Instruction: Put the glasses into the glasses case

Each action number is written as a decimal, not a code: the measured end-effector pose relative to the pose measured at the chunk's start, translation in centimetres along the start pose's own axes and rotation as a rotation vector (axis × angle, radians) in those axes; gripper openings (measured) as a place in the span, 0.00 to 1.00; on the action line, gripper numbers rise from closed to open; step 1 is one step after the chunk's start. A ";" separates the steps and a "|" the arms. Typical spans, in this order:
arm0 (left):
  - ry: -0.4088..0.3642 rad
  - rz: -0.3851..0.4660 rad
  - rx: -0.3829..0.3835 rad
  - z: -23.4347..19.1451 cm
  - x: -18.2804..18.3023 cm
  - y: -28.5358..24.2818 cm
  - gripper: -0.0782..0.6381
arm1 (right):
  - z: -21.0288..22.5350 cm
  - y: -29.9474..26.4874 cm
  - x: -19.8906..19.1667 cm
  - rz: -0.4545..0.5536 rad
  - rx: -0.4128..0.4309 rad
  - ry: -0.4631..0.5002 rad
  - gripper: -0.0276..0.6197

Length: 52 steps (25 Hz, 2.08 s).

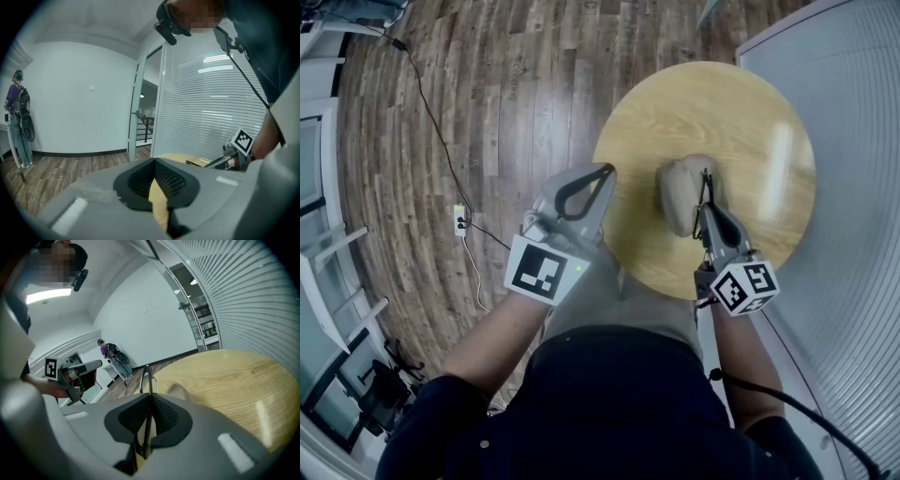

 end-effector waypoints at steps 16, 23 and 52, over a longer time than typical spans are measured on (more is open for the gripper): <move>0.017 -0.031 0.033 -1.9 -2.4 -0.4 0.11 | 0.5 -3.0 -3.3 -0.157 -0.033 0.066 0.08; 0.017 -0.043 0.071 -3.7 -3.1 0.7 0.11 | 0.3 -3.8 -4.5 -0.232 -0.059 0.106 0.08; 0.010 -0.016 0.136 -4.7 -3.2 2.8 0.11 | -0.6 -6.0 -6.7 -0.433 -0.118 0.289 0.09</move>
Point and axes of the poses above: the fingertips, and each gripper's own axes: y backward along the fingers, z to its right, x out of its top, the point moved 3 cm from there along y, backward along the fingers, and after that the axes turned 5 degrees about x, right-handed, at the moved point
